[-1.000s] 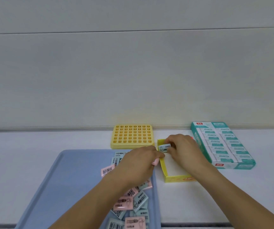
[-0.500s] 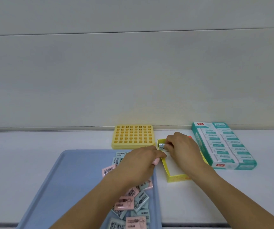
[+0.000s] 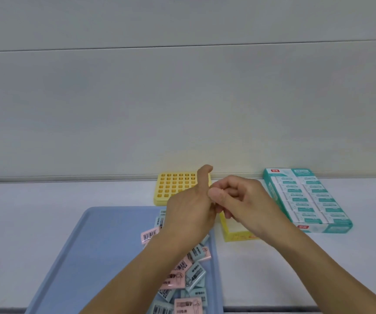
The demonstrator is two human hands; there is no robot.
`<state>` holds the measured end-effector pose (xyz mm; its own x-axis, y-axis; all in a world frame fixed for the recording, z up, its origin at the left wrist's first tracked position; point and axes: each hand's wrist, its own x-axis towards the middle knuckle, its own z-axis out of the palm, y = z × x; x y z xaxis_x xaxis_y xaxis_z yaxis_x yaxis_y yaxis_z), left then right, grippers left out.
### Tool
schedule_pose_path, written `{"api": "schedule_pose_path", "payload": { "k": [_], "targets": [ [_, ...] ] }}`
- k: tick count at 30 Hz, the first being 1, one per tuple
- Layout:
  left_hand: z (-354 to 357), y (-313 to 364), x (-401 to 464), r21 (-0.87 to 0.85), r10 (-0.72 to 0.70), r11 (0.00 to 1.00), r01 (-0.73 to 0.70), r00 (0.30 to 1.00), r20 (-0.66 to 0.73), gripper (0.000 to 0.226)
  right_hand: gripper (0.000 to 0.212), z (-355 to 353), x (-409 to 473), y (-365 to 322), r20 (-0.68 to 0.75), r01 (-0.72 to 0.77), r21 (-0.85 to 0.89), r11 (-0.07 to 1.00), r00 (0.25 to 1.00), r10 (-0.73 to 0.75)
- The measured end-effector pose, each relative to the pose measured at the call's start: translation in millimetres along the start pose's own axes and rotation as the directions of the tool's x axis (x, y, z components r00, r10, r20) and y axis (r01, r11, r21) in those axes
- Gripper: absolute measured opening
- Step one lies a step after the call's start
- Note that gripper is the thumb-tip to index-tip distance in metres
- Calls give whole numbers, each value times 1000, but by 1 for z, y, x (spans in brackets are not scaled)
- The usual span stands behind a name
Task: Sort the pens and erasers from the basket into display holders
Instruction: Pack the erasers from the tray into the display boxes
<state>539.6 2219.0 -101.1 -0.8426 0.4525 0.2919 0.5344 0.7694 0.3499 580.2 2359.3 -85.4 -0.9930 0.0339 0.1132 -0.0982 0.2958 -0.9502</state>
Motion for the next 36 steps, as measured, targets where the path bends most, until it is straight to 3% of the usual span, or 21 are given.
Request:
{"api": "schedule_pose_path", "payload": {
  "k": [2,4,7,9,14,20,26,30,36],
  "targets": [
    [1,-1,0,-91,16,996,-14,1000,22,68,2,-4,0,-5,-5,-19,72,997,1000,20],
    [0,-7,-1,-323,-5,946,39,995,103,65,8,-10,-1,-4,-57,-18,86,996,998,23],
    [-4,-13,-3,-736,-72,647,200,977,201,46,14,-16,-4,1,-115,18,102,995,993,-6],
    [-6,-13,-4,-831,-72,513,215,976,208,31,16,-18,-5,4,-119,31,106,994,993,-18],
    [-9,-9,-4,-868,-88,440,231,973,215,15,23,-19,-8,4,-87,57,157,986,995,-44],
    [-10,-4,1,-914,-109,278,296,955,276,28,4,-20,-6,5,-155,43,103,994,988,-27],
    [-8,-6,3,-917,-148,271,293,954,261,27,25,-22,-5,7,-232,75,28,997,970,-66],
    [-7,0,7,-944,-171,220,247,962,212,21,13,-22,1,5,-343,-10,164,986,937,67],
    [-9,22,25,-941,-166,313,128,983,79,14,10,-24,13,-11,-408,17,222,975,910,77]
  ]
}}
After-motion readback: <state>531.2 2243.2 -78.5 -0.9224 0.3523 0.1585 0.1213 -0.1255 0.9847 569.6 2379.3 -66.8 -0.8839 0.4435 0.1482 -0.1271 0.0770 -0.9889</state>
